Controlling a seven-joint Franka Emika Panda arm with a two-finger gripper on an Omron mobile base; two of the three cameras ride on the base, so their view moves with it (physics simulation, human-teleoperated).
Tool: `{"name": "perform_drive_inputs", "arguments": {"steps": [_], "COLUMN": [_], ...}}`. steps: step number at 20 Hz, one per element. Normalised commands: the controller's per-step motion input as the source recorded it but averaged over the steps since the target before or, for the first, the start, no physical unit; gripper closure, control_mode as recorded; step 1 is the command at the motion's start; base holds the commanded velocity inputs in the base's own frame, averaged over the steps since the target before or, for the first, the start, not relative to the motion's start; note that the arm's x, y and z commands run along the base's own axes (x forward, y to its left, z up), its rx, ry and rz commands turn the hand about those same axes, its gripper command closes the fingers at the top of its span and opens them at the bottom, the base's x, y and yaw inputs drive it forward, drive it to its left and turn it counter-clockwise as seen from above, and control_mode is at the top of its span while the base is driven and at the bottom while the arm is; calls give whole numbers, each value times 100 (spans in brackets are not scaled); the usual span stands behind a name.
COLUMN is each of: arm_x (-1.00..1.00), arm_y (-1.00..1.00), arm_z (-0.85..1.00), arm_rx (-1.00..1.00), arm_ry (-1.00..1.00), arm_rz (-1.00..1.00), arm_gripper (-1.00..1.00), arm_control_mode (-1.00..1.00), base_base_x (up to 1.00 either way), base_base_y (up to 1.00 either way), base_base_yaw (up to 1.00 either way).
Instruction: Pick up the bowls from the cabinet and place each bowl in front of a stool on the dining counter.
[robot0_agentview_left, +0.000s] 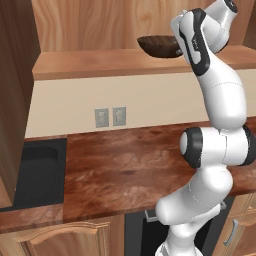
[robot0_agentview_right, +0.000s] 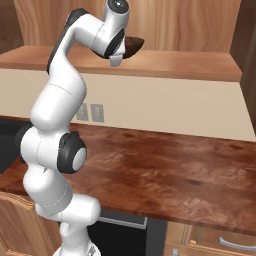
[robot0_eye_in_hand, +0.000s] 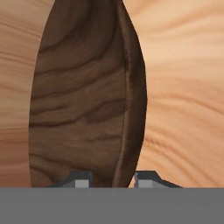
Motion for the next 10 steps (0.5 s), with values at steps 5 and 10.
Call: {"name": "perform_drive_inputs", "arguments": {"steps": [5, 10], "arm_x": [0, 0], "arm_y": [0, 0], "arm_z": [0, 0], "arm_rx": [0, 0], "arm_ry": [0, 0], "arm_rz": [0, 0], "arm_gripper": [100, 100], "arm_control_mode": [-100, -100], "base_base_x": [0, 0], "base_base_y": [0, 0], "base_base_yaw": [0, 0]}}
